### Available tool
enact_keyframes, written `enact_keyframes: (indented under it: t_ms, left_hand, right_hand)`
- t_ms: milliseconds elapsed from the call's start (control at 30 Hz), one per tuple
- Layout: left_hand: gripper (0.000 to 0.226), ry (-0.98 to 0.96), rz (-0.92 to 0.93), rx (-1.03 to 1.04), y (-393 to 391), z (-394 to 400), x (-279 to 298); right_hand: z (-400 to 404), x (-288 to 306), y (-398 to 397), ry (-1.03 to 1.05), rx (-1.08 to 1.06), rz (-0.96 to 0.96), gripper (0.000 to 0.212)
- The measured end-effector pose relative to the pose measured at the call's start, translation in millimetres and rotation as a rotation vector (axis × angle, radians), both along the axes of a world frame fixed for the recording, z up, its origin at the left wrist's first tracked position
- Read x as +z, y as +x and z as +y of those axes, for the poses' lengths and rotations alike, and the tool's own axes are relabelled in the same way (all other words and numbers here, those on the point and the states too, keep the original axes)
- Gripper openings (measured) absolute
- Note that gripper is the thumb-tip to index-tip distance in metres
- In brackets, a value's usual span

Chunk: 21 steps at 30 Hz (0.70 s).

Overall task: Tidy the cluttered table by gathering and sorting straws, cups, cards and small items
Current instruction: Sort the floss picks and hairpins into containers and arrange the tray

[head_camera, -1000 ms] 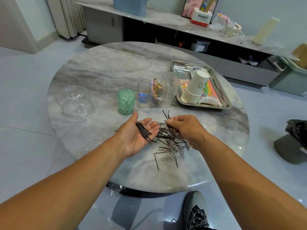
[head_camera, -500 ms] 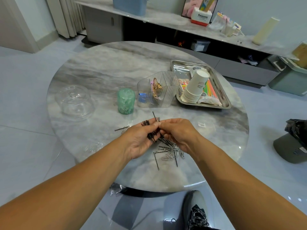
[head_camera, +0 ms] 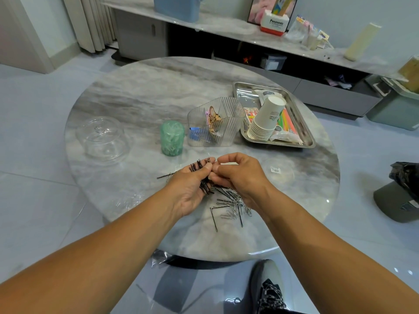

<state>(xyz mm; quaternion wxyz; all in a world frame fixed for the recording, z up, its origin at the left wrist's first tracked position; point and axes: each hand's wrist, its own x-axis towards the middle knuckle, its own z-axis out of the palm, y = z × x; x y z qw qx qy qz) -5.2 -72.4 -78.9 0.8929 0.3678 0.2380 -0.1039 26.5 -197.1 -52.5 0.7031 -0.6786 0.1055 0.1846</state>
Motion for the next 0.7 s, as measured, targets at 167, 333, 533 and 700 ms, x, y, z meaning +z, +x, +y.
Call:
enact_keyframes:
  t_ms: [167,333,533,700]
  left_hand:
    - [0.015,0.124,-0.056,-0.010,5.8,-2.4,4.7]
    - [0.016,0.351,-0.139,-0.196,5.9,-0.8,4.6]
    - [0.017,0.197,-0.008,-0.163,9.5,10.4,2.8]
    - [0.021,-0.154,0.141,0.012,14.8,20.6,-2.7]
  right_hand:
    - [-0.9,6.6,6.4,-0.074,-0.024,-0.072,0.020]
    - [-3.6,7.9,12.2,-0.164,0.030,0.028,0.019]
    - [-18.5,7.5,27.3,-0.039,-0.190,0.128,0.015]
    - [-37.2,-9.9,16.5,-0.577,-0.097,-0.180,0.030]
